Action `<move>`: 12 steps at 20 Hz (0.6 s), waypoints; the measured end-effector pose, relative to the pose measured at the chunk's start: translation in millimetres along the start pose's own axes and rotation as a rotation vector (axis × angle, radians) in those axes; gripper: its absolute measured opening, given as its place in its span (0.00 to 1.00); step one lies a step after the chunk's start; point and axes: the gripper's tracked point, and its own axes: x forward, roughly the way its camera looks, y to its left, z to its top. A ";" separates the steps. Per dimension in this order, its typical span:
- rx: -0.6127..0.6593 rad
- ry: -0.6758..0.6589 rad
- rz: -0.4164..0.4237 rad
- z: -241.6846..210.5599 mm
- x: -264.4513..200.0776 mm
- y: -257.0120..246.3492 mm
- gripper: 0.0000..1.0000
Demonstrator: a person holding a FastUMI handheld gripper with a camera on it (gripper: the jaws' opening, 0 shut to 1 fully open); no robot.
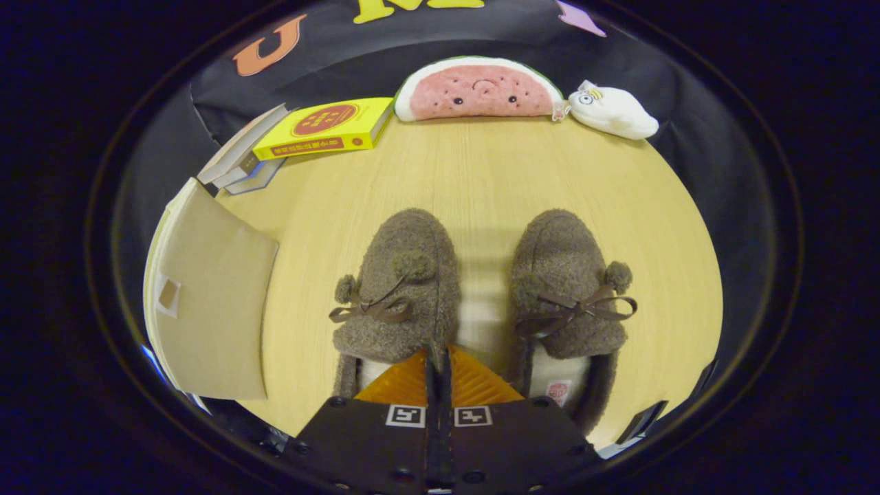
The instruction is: Open the storage box then place both shoes into the box .Put the left shoe in first, then the right shoe, with the right side of both shoes facing outward in a uniform manner.
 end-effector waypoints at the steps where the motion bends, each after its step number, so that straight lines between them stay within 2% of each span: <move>1: 0.015 0.000 0.018 -0.7 -8.3 2.0 0.01; 6: 0.007 -0.059 0.057 9.5 -78.2 21.5 0.01; 12: -0.013 -0.193 0.184 39.5 -180.0 107.6 0.01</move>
